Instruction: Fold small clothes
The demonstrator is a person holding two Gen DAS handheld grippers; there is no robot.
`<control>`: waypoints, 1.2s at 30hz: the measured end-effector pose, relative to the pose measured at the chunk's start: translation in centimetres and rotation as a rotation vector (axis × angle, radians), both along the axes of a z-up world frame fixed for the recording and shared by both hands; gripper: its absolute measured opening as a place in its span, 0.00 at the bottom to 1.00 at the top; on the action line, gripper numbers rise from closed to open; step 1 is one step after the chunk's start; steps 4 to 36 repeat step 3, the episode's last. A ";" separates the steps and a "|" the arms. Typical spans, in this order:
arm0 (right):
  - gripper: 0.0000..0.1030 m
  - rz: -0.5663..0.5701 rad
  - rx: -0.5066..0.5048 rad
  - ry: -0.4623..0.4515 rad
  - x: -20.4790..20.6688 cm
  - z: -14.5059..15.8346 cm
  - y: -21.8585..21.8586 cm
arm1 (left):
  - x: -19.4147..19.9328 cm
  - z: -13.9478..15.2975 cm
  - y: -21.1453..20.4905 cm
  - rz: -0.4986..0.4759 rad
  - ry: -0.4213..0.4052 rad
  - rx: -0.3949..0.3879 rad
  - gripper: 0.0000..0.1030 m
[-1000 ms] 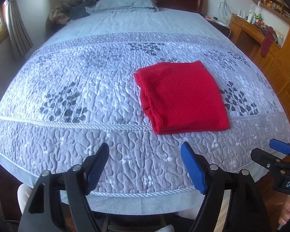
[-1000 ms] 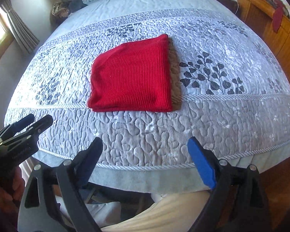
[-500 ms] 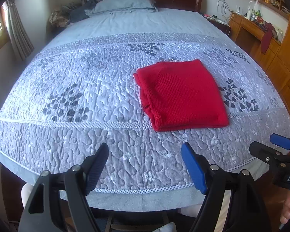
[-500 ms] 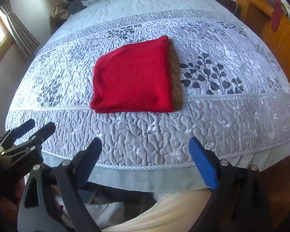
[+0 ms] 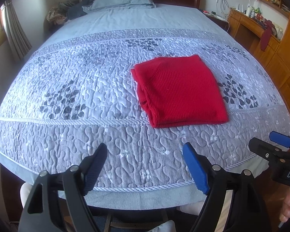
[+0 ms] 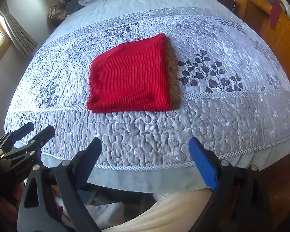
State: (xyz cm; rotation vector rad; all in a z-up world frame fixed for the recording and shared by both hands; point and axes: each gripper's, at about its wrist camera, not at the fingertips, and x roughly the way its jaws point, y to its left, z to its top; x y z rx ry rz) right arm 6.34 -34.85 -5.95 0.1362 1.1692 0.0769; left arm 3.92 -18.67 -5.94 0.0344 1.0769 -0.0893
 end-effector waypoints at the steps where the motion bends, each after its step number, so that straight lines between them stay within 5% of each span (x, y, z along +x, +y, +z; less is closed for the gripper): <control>1: 0.88 0.000 0.003 0.000 0.0 0.0 0.0 | 0.0 0.0 0.0 0.001 0.000 0.000 0.78; 36: 0.88 0.003 0.002 0.001 0.0 0.0 0.0 | 0.0 0.0 0.0 0.001 0.000 0.002 0.78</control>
